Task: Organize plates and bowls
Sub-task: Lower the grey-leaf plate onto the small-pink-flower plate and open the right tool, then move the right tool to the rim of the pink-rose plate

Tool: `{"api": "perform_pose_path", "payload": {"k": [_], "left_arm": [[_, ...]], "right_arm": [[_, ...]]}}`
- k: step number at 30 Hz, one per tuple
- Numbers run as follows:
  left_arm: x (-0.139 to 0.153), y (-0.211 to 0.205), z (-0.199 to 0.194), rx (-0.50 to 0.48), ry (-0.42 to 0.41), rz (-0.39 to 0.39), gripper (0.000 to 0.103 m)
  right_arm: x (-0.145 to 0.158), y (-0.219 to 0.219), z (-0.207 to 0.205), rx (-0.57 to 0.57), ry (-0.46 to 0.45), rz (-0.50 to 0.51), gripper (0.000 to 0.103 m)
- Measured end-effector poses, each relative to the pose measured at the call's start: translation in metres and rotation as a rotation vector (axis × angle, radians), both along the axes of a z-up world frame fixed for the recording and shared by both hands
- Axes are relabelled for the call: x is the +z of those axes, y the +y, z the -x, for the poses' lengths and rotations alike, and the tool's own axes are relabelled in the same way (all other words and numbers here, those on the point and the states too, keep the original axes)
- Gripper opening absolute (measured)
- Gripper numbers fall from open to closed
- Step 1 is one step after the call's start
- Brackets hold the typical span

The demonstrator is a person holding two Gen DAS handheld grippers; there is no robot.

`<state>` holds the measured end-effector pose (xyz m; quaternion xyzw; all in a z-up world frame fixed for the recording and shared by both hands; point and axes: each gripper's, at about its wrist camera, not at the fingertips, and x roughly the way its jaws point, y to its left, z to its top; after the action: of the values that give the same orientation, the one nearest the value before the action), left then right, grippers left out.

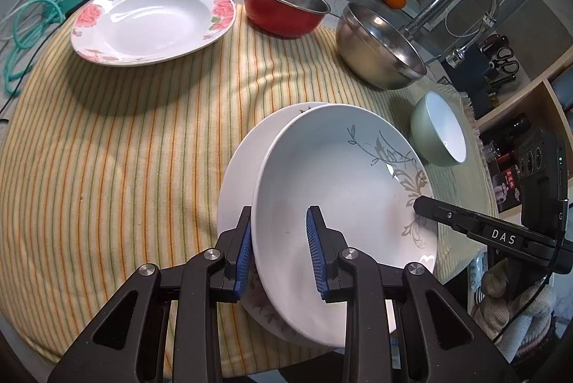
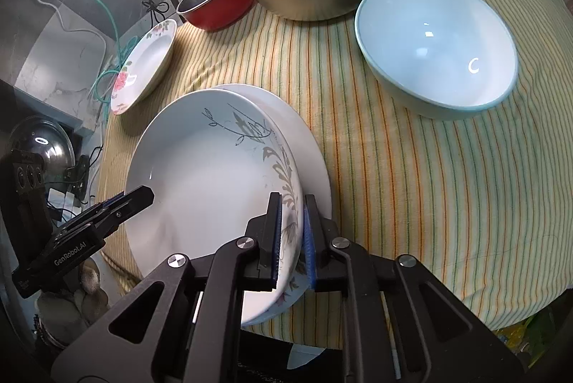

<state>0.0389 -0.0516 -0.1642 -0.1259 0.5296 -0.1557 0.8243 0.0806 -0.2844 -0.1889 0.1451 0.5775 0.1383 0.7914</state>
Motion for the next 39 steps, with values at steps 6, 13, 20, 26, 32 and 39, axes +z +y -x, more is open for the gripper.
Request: {"api": "perform_pose_path", "payload": {"k": [6,13,20,26,32,39], "left_arm": [[0.0,-0.002,-0.002,0.003,-0.003,-0.011,0.026],[0.0,-0.004,-0.003,-0.001,-0.006,-0.031,0.027],[0.001,-0.002,-0.004,-0.001,-0.01,-0.042,0.029],[0.005,0.0,-0.003,0.002,-0.023,-0.039,0.036],[0.008,0.008,-0.004,0.024,-0.024,-0.023,0.047],[0.014,0.027,-0.008,0.07,-0.037,-0.009,0.055]], "right_arm": [[0.0,0.001,-0.001,-0.002,-0.005,-0.003,0.014],[0.003,0.007,0.0,0.019,-0.021,0.025,0.025],[0.005,0.01,0.0,0.03,-0.031,0.039,0.026],[0.017,0.015,0.003,0.036,-0.095,0.059,0.058],[0.031,0.019,0.002,0.04,-0.148,0.043,0.07],[0.043,0.032,-0.006,0.045,-0.166,0.007,0.07]]}}
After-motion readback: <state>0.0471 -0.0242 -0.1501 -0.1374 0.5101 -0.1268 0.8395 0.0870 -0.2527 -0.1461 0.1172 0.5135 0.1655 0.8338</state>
